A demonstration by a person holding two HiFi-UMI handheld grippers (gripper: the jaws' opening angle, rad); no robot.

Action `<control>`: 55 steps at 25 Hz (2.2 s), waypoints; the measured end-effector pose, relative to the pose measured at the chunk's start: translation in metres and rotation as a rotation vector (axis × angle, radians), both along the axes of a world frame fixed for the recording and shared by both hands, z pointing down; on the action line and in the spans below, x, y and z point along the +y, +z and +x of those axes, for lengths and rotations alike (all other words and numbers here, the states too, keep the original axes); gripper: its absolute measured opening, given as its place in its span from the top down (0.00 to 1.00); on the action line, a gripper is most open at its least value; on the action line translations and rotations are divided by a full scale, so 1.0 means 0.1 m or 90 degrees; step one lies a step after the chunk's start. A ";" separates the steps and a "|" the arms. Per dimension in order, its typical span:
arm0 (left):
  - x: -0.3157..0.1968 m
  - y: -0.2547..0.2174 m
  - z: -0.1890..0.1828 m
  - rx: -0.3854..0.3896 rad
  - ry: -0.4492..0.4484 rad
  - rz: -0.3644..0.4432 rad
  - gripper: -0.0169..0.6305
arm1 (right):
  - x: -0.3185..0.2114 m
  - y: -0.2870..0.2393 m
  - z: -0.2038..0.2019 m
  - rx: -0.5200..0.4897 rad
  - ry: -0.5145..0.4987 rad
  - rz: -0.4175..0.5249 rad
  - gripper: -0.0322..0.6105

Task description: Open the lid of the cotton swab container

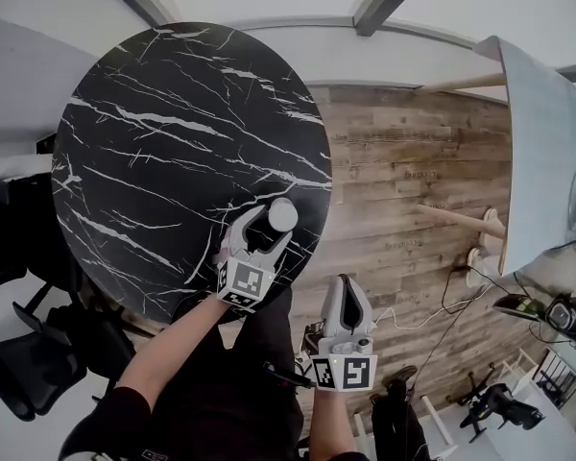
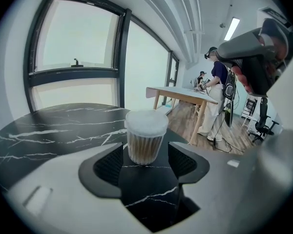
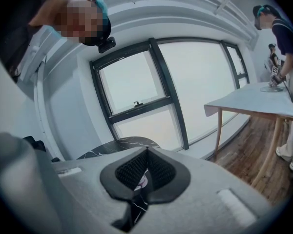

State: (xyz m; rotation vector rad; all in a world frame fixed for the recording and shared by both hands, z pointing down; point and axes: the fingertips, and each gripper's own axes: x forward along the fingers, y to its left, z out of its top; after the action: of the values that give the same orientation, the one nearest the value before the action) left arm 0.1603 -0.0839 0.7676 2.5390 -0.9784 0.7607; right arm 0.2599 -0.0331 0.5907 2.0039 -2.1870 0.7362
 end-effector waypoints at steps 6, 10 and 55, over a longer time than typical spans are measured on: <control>-0.03 0.04 0.08 -0.004 0.004 0.000 0.51 | -0.06 0.06 0.04 -0.002 -0.003 -0.007 0.96; -0.06 0.06 0.09 -0.010 0.003 0.002 0.51 | -0.07 0.09 0.06 -0.003 -0.001 -0.011 0.96; -0.13 0.11 0.12 -0.057 0.024 0.032 0.57 | 0.17 0.24 0.22 -0.004 0.019 -0.031 0.96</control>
State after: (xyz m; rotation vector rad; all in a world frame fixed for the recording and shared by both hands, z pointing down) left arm 0.1726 -0.0970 0.7789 2.5928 -0.9916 0.8779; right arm 0.2824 -0.0156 0.6148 2.0177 -2.1257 0.7916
